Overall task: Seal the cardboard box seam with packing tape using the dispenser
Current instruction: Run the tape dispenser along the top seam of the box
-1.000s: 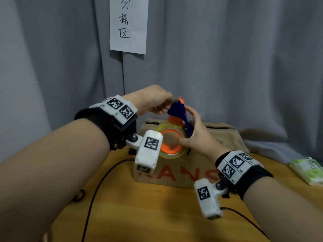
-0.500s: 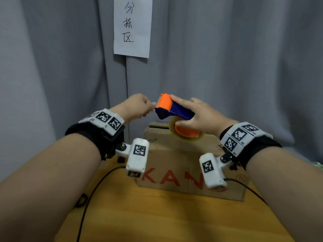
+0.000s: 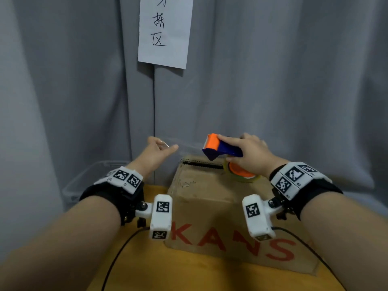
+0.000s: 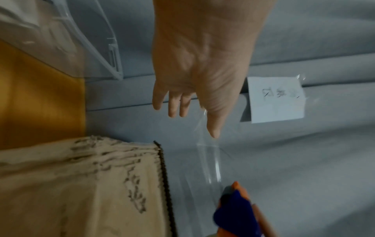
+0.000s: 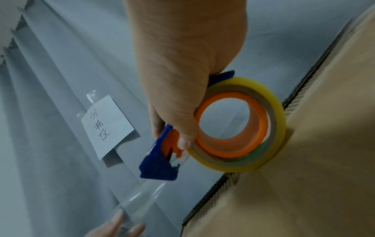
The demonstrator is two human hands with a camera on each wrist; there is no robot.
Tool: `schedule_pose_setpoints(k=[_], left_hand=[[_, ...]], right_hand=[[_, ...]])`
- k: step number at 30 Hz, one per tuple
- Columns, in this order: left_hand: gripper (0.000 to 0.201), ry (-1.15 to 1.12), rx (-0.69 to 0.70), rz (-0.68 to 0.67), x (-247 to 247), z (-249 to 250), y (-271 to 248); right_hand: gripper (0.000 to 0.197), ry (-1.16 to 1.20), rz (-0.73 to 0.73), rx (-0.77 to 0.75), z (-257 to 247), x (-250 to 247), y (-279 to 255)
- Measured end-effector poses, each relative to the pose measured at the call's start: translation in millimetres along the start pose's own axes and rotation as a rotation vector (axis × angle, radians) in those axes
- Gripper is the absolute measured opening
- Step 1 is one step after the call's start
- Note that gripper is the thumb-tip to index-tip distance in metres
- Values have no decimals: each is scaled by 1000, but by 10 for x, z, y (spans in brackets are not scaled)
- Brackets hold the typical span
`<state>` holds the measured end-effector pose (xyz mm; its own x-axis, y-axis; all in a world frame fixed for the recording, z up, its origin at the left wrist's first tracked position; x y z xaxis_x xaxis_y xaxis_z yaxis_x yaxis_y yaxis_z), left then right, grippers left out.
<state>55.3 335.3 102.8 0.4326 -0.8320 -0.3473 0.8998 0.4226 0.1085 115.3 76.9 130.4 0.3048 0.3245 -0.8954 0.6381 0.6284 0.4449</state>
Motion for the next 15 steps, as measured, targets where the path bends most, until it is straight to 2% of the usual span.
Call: schedule_pose_setpoints(k=[4, 9, 12, 15], left_hand=[[65, -18, -22, -121, 248, -197, 327], [67, 85, -60, -350, 485, -407, 639], [59, 91, -62, -388, 560, -504, 695], [52, 127, -16, -368, 572, -551, 693]], right_hand=[[59, -27, -2, 12, 37, 163, 366], [57, 29, -58, 74, 158, 422, 588], [75, 38, -32, 116, 240, 504, 599], [77, 102, -1, 122, 259, 496, 576]])
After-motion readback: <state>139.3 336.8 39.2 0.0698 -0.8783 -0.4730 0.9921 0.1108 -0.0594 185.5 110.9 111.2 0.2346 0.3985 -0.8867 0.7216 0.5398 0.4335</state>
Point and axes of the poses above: each hand's wrist, its own y-axis towards the middle knuckle, its own x-axis out of the palm, z = x × y, the point moved 1 cm from there along y, towards the middle knuckle, and after that the axes turned 10 degrees about -x, right-handed, at the moved point
